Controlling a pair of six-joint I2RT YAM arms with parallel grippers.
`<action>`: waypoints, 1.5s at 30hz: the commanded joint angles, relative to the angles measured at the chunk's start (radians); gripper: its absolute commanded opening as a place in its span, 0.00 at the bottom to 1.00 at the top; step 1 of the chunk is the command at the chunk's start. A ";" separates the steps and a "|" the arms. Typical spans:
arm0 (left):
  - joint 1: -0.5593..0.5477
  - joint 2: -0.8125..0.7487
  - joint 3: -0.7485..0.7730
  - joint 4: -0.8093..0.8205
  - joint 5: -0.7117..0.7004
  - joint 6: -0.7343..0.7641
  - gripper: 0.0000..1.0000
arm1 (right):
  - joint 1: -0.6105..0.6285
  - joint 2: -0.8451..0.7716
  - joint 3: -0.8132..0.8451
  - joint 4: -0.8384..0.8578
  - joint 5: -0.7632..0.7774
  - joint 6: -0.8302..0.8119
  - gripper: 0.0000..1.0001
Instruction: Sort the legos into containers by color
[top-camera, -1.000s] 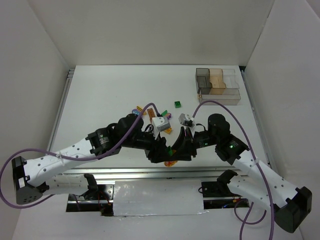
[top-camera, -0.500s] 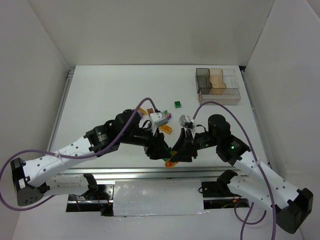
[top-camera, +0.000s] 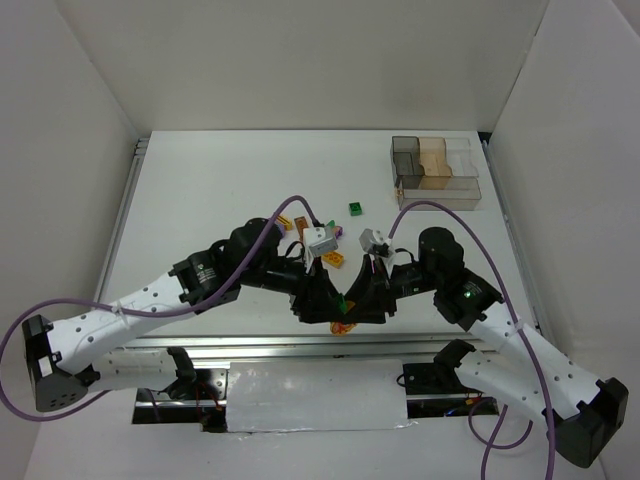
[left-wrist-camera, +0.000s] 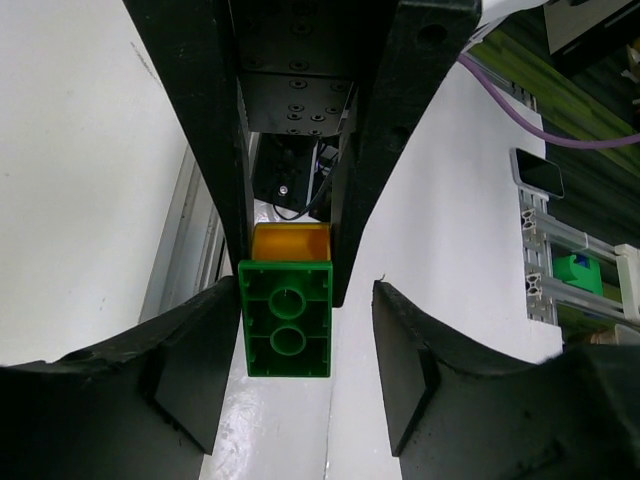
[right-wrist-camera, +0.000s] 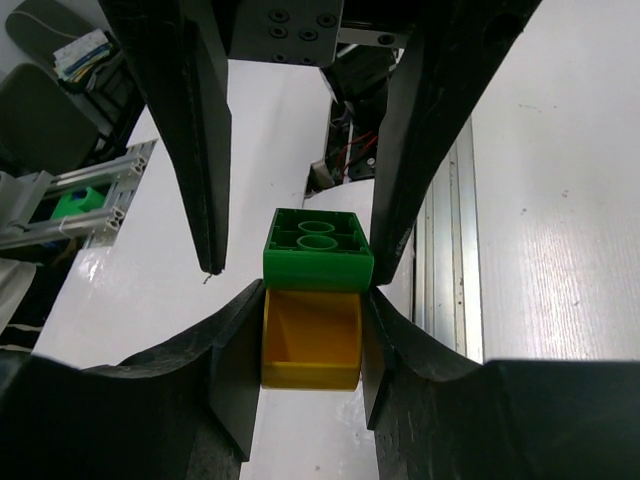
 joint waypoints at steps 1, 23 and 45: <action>0.004 0.013 -0.010 0.036 0.021 -0.005 0.66 | 0.007 -0.007 0.051 0.012 -0.017 -0.015 0.00; 0.082 -0.211 -0.099 0.183 -0.130 -0.085 0.00 | -0.066 -0.139 -0.157 0.500 0.147 0.431 1.00; 0.087 -0.213 -0.159 0.521 -0.025 -0.246 0.00 | -0.036 -0.096 -0.128 0.760 0.157 0.645 0.45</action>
